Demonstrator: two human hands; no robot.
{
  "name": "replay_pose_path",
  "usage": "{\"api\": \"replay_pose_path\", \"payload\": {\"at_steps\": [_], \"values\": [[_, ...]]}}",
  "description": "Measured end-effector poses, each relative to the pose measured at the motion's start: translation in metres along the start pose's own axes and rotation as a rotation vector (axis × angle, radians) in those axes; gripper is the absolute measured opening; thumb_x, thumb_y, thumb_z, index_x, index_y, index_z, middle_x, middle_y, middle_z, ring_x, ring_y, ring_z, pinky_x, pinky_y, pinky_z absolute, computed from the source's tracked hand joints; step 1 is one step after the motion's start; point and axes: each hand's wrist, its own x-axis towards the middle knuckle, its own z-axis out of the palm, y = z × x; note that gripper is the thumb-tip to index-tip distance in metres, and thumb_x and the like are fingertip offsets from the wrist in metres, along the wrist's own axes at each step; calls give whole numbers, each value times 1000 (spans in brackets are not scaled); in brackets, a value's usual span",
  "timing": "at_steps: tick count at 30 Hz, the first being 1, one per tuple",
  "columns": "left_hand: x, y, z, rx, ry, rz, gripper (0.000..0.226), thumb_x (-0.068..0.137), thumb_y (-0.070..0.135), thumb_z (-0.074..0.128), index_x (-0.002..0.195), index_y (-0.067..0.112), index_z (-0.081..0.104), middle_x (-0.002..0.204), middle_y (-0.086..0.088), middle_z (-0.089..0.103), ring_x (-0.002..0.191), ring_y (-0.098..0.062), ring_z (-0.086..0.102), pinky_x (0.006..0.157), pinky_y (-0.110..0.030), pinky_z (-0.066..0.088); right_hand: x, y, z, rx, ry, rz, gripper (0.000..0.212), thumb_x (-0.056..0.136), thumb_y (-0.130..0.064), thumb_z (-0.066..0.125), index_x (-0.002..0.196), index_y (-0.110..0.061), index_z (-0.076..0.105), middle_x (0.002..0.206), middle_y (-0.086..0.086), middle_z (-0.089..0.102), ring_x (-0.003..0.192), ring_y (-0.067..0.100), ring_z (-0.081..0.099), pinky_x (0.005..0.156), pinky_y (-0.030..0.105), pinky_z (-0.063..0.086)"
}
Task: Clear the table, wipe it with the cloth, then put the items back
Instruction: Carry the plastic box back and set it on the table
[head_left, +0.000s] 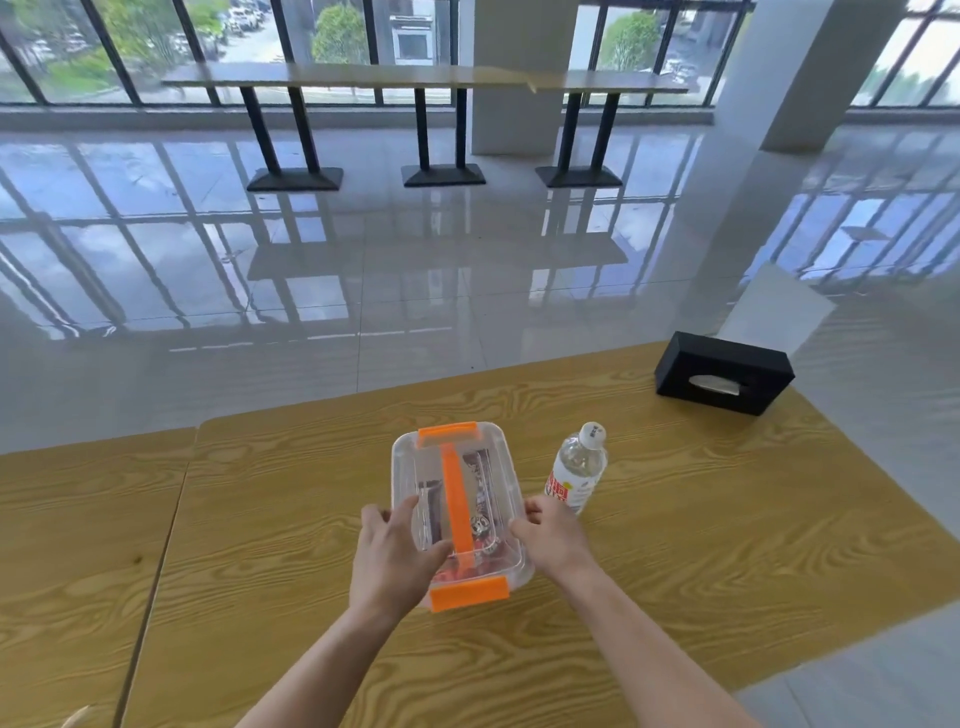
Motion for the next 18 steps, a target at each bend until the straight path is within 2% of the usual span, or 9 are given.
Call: {"api": "replay_pose_path", "payload": {"at_steps": [4, 9, 11, 13, 15, 18], "values": [[-1, 6, 10, 6, -21, 14, 79, 81, 50, 73, 148, 28, 36, 126, -4, 35, 114, -26, 52, 95, -37, 48, 2, 8, -8, -5, 3, 12, 12, 89, -25, 59, 97, -19, 66, 93, -5, 71, 89, 17, 68, 82, 41, 57], [1, 8, 16, 8, -38, 41, 80, 80, 50, 74, 147, 29, 35, 128, -4, 34, 116, -26, 52, 96, -37, 48, 2, 16, -12, 1, 35, -14, 11, 90, -24, 58, 92, -17, 66, 92, -3, 71, 88, 20, 68, 78, 40, 57], [1, 6, 17, 15, -46, 55, 81, 80, 52, 74, 147, 29, 35, 128, -3, 34, 117, -24, 51, 96, -36, 48, 0, 18, -13, 10, 49, -45, 15, 95, -24, 58, 104, -17, 66, 95, -7, 68, 89, 15, 66, 74, 30, 55], [3, 5, 15, 66, -22, 84, 80, 80, 55, 71, 147, 29, 35, 135, -4, 33, 125, -24, 45, 99, -35, 45, -4, 22, -13, 34, 67, -83, 29, 97, -26, 60, 124, -17, 61, 98, -10, 62, 90, 9, 60, 76, 22, 50], [10, 8, 11, 154, 29, 160, 77, 81, 56, 69, 146, 30, 35, 146, -6, 28, 135, -26, 34, 104, -38, 41, -10, 29, -12, 52, 103, -106, 41, 95, -29, 64, 133, -16, 57, 104, -9, 64, 94, 7, 61, 83, 25, 53], [33, 20, 3, 235, 57, 323, 76, 83, 54, 67, 147, 29, 35, 157, -10, 21, 145, -28, 22, 110, -43, 35, -21, 40, -7, 20, 131, -119, 45, 92, -34, 68, 134, -20, 56, 110, -9, 69, 93, 3, 64, 82, 23, 55]]}}
